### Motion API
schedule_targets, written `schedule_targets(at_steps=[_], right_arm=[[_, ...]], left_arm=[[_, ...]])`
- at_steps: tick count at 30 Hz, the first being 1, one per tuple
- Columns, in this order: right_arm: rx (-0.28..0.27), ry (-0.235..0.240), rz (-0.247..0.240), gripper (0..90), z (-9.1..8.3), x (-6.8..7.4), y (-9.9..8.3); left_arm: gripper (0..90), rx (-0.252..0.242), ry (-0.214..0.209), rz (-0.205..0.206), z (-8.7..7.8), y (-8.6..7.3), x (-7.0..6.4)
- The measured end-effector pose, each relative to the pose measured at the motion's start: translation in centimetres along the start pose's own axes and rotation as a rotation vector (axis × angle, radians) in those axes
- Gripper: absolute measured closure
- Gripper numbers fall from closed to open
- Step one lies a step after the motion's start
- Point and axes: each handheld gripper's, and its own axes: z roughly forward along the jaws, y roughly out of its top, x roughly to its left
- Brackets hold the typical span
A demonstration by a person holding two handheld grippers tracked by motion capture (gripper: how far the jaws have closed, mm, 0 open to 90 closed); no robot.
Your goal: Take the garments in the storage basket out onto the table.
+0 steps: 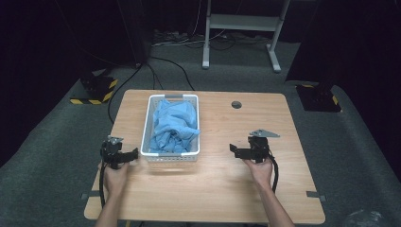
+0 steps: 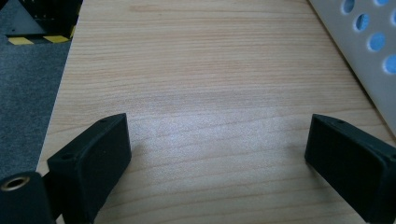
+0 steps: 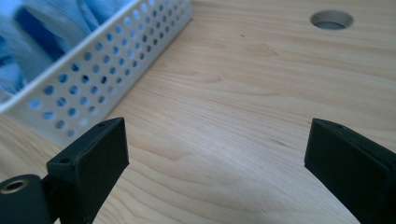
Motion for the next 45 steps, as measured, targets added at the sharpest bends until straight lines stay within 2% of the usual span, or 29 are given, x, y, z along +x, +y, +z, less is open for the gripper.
schedule_targets(at_steps=[2,4,7,12,27,32,41,45], right_arm=[[-0.004,0.011,-0.004,6.0,0.1,0.3,0.2],[-0.013,0.047,-0.012,6.0,0.4,1.2,1.0],[-0.015,0.074,-0.017,6.0,0.7,1.9,1.7],[-0.023,0.104,-0.037,6.2,1.2,3.1,3.0],[-0.030,0.155,-0.072,6.3,3.0,5.7,6.0],[-0.016,0.177,-0.082,6.2,3.6,6.3,6.8],[-0.034,0.206,-0.092,6.8,4.5,7.3,7.7],[-0.029,0.213,-0.117,7.0,5.0,8.3,8.3]], left_arm=[[7.2,0.000,0.000,0.000,0.0,0.0,0.0],[7.2,0.000,0.000,0.000,0.0,0.0,0.0],[7.2,0.000,0.000,0.000,0.0,0.0,0.0],[7.2,-0.001,-0.002,-0.001,0.0,0.0,0.0],[7.2,-0.002,-0.004,-0.002,0.0,0.0,0.0],[7.2,-0.001,-0.001,0.001,0.0,0.0,0.0],[7.2,0.000,-0.001,0.002,0.0,0.0,0.0],[7.2,0.000,0.000,0.002,0.0,0.0,0.0]])
